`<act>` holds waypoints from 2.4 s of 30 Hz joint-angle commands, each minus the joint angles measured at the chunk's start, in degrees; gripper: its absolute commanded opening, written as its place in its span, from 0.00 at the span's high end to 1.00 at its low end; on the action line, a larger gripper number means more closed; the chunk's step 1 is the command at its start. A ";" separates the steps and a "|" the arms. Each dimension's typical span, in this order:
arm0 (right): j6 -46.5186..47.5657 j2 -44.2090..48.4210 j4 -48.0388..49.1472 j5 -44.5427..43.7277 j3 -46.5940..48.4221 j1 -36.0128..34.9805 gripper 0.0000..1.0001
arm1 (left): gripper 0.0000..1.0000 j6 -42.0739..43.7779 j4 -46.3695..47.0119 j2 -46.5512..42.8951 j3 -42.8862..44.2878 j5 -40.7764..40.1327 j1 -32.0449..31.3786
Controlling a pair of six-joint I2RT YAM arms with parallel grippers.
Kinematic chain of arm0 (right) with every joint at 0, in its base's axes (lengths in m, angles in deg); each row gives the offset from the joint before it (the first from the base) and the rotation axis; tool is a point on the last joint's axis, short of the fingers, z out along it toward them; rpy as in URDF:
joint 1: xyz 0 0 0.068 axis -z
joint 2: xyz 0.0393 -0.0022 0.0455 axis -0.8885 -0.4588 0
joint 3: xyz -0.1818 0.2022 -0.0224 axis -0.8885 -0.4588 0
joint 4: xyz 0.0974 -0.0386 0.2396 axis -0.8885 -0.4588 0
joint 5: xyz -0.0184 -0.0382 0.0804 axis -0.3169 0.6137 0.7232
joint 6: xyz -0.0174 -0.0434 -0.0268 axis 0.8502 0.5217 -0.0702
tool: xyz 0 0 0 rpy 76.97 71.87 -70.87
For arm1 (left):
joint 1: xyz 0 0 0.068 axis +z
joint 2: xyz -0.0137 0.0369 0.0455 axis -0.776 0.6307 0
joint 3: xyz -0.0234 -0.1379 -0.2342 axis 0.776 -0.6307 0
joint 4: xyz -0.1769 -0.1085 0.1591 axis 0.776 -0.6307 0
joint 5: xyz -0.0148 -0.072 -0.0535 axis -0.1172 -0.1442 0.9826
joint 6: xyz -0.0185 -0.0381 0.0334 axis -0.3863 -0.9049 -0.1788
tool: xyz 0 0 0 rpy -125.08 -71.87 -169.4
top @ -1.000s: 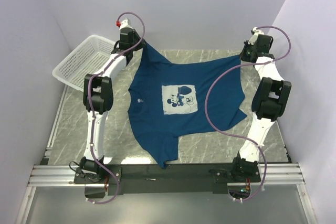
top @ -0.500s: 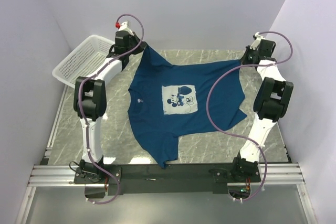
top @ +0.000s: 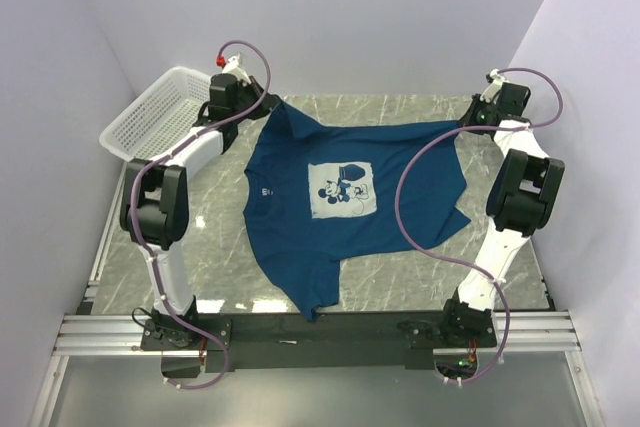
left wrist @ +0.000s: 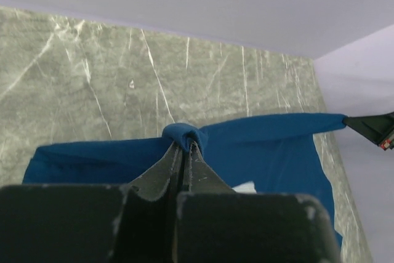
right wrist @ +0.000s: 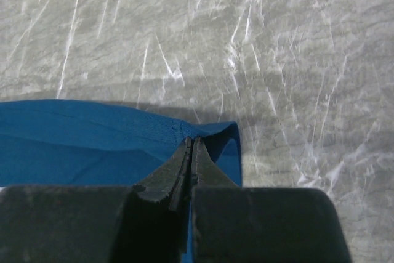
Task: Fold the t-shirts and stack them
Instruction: Fold the tshirt
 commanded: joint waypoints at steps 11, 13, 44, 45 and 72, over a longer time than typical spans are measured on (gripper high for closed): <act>-0.72 5.22 2.22 0.71 -2.02 1.18 0.99 | 1.00 -1.08 6.76 -13.10 -11.92 5.47 -0.01; -0.72 4.96 2.04 0.63 -1.76 1.18 0.99 | 1.00 -1.26 7.02 -14.24 -12.98 5.83 -0.10; -0.63 4.25 1.34 -0.08 -1.93 1.62 0.96 | 0.99 -2.31 8.08 -24.53 -24.50 8.64 -0.10; -0.46 4.17 1.17 0.01 -2.02 1.71 0.96 | 0.99 -2.31 8.16 -24.62 -24.94 8.47 -0.10; 0.33 5.66 0.55 1.06 -5.71 3.11 0.88 | 0.99 -3.10 7.99 -26.47 -29.25 8.55 -0.10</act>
